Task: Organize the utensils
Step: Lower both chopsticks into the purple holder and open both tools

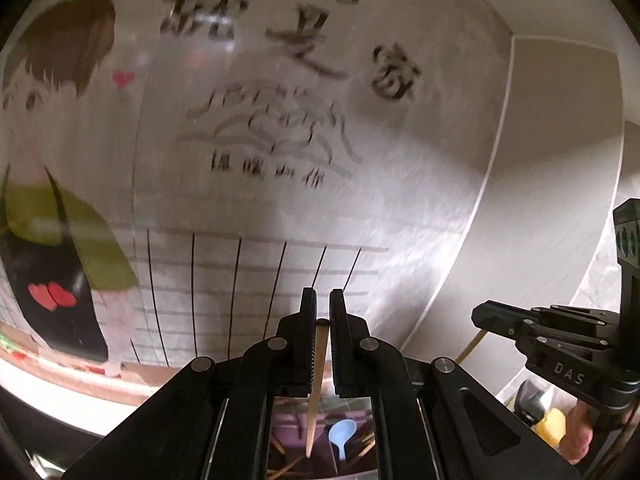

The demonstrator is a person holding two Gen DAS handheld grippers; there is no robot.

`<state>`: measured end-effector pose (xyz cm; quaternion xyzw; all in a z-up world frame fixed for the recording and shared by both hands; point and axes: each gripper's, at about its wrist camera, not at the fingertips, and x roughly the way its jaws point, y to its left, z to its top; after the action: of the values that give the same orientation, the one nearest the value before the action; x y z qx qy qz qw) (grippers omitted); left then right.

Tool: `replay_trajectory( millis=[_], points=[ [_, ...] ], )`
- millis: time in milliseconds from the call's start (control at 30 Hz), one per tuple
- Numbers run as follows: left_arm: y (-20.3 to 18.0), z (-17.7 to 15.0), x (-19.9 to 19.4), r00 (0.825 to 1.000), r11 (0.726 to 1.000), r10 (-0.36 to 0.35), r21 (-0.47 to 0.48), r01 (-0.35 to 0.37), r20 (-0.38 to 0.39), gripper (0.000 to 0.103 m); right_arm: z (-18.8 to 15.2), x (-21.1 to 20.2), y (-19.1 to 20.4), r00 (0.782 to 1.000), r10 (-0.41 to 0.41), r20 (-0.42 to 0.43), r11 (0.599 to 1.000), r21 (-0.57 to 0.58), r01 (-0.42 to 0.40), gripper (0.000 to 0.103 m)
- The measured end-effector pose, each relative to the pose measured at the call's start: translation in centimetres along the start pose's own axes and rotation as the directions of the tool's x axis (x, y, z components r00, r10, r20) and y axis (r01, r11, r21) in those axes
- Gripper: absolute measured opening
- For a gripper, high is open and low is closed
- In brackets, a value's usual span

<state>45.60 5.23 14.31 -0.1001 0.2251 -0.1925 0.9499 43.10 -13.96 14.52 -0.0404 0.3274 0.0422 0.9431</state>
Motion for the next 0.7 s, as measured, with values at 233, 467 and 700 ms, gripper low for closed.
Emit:
replay_trajectory(
  millis=[233, 467, 700],
  points=[
    [1.1, -3.4, 3.6, 0.993, 0.999, -0.007, -0.038, 0.003, -0.118, 0.007, -2.1, 4.4, -0.7, 0.994, 0.012, -0.106, 0.999, 0.04, -0.008, 0.006],
    [1.6, -6.3, 6.2, 0.972, 0.997, 0.028, -0.064, -0.044, -0.231, 0.008, -4.7, 7.3, -0.4, 0.983, 0.037, -0.178, 0.998, 0.065, -0.026, 0.007],
    [1.7, -5.2, 3.5, 0.98, 0.995, 0.082, -0.035, -0.09, -0.183, 0.008, -5.3, 6.5, -1.5, 0.979, 0.113, -0.172, 0.987, 0.133, -0.091, 0.008]
  ],
)
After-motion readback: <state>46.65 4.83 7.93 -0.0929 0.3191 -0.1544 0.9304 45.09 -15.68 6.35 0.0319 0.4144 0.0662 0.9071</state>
